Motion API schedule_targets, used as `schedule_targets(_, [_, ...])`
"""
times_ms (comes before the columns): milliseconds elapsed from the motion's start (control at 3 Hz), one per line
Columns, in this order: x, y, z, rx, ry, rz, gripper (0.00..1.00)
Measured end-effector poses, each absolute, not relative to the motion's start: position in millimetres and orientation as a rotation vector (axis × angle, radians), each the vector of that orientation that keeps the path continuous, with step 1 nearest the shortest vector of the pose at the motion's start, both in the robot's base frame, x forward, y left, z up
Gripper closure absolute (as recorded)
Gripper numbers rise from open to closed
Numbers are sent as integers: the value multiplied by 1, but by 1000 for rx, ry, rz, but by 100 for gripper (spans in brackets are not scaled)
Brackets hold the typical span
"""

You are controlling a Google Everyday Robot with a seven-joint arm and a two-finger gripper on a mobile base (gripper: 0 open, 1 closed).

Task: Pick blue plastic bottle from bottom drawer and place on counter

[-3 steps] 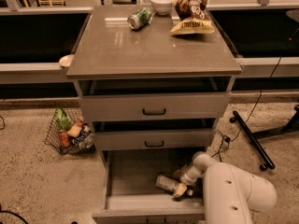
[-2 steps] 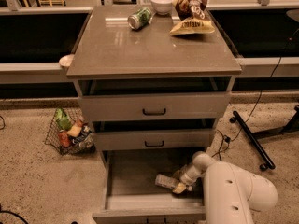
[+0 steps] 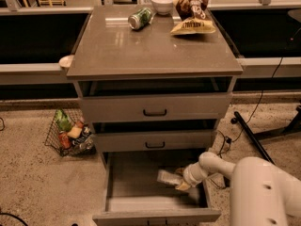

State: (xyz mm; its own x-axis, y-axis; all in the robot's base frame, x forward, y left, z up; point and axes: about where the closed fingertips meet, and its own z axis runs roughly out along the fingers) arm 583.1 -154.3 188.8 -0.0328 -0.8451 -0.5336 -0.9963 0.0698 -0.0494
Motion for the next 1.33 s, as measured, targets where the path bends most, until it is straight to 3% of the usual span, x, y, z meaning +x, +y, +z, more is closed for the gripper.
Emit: schedule_targets(1333, [524, -113, 296, -2059, 1658, 441, 100])
